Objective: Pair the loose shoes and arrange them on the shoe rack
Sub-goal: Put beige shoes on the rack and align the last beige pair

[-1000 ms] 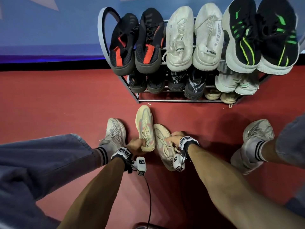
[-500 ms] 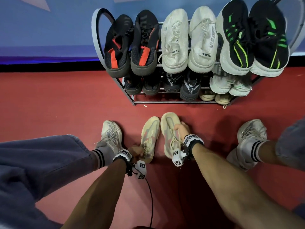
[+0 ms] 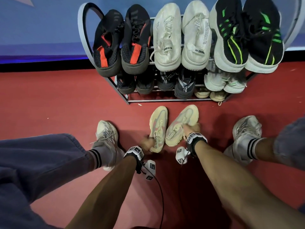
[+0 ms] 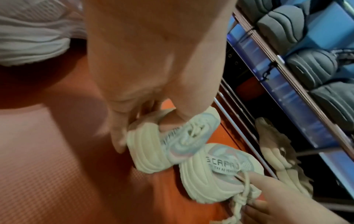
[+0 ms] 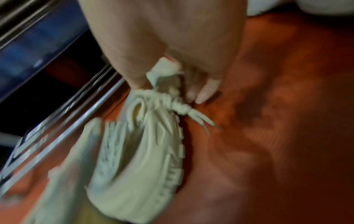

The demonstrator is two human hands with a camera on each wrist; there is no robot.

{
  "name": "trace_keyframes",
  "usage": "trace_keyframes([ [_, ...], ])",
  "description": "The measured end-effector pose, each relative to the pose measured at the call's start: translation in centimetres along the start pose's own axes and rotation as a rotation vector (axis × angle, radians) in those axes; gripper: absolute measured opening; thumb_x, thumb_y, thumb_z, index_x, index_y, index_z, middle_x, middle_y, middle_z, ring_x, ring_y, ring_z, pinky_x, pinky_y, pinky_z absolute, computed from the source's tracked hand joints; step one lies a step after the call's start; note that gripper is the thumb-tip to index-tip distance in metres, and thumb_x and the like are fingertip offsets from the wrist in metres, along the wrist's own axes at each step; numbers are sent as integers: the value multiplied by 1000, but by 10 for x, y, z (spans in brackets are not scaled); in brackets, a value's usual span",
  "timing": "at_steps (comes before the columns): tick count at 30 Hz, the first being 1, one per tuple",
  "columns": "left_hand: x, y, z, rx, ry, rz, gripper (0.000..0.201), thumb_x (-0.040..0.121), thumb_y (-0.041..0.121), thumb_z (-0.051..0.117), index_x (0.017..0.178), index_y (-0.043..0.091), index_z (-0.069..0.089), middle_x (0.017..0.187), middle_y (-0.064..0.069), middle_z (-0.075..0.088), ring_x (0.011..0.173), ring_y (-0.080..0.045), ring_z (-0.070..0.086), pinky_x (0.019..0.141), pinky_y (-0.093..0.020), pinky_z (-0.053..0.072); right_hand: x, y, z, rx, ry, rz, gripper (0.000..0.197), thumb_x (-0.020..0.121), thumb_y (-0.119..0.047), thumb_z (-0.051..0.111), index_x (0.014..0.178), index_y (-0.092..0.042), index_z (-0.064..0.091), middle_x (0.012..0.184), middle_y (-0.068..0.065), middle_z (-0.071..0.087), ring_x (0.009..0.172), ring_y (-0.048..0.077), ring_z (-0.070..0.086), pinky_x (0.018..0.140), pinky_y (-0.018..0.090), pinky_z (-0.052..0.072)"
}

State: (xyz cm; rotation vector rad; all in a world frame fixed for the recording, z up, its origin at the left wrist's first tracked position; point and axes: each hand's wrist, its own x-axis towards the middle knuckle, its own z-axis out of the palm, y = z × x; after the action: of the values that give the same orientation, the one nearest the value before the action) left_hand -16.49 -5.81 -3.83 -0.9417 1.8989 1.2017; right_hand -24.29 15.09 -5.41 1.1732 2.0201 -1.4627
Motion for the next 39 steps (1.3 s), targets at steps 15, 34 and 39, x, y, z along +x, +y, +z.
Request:
trace_keyframes([
  [15, 18, -2, 0, 411, 177, 172, 34, 76, 38, 77, 106, 23, 70, 95, 2, 73, 88, -22, 69, 75, -29, 55, 10, 28, 22, -152, -158, -309, 61, 89, -5, 60, 144, -18, 37, 117, 5, 64, 104, 23, 61, 91, 28, 46],
  [34, 11, 9, 8, 448, 412, 280, 41, 86, 30, 64, 117, 9, 47, 119, -13, 55, 106, -32, 59, 89, -41, 53, 17, 65, 30, -353, -234, -360, 62, 92, -17, 56, 144, -35, 29, 67, -9, 53, 52, 12, 49, 64, 30, 44],
  [39, 6, 19, 31, 546, 176, 328, 45, 95, 50, 47, 110, 10, 60, 110, -16, 67, 99, -36, 66, 87, -40, 54, 20, 67, 35, -338, -135, -448, 63, 86, -23, 56, 141, -42, 32, 67, -6, 52, 58, 23, 51, 61, 35, 46],
])
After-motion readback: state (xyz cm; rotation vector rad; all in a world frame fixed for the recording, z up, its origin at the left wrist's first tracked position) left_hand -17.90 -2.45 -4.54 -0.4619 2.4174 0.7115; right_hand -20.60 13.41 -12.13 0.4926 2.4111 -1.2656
